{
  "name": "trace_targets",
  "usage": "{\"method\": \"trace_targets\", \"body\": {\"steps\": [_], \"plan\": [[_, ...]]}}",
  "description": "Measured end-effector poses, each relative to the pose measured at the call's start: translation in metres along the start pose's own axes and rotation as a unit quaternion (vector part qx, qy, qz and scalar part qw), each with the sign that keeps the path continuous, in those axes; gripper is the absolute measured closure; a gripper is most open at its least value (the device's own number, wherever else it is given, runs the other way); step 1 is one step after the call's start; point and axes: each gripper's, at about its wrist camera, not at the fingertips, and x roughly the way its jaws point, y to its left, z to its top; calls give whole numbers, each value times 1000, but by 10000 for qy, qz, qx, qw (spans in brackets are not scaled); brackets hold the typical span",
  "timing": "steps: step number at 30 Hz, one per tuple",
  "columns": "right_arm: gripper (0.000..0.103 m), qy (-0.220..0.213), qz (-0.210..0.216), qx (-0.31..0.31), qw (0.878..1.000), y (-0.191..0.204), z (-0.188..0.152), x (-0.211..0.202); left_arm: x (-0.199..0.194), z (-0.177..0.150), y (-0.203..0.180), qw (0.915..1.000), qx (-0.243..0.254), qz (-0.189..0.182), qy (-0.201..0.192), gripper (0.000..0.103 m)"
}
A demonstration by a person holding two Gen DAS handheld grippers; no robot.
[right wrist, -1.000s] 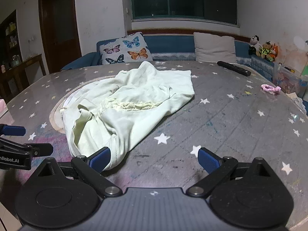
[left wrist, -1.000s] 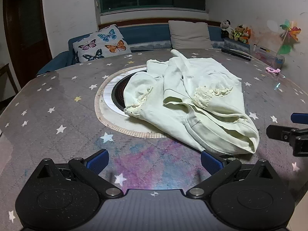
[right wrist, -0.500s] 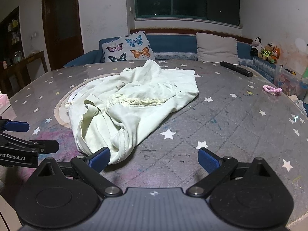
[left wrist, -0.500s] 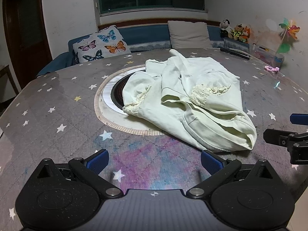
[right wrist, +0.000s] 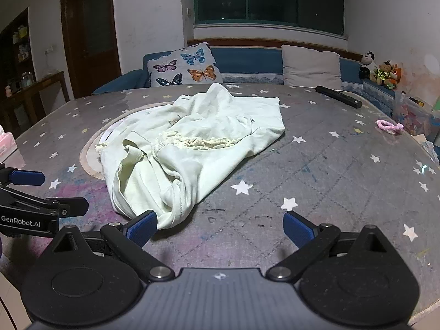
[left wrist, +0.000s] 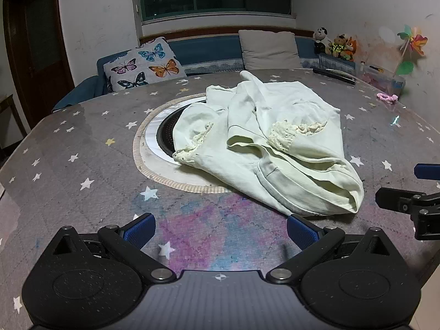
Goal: Fold clothes
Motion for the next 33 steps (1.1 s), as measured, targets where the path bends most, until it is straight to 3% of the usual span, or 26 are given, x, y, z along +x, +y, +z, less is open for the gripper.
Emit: {"method": "trace_targets", "body": {"steps": [33], "plan": [[4, 248, 81, -160, 9995, -1, 25, 32, 30, 29, 4, 9999, 30, -49, 136, 0]]}}
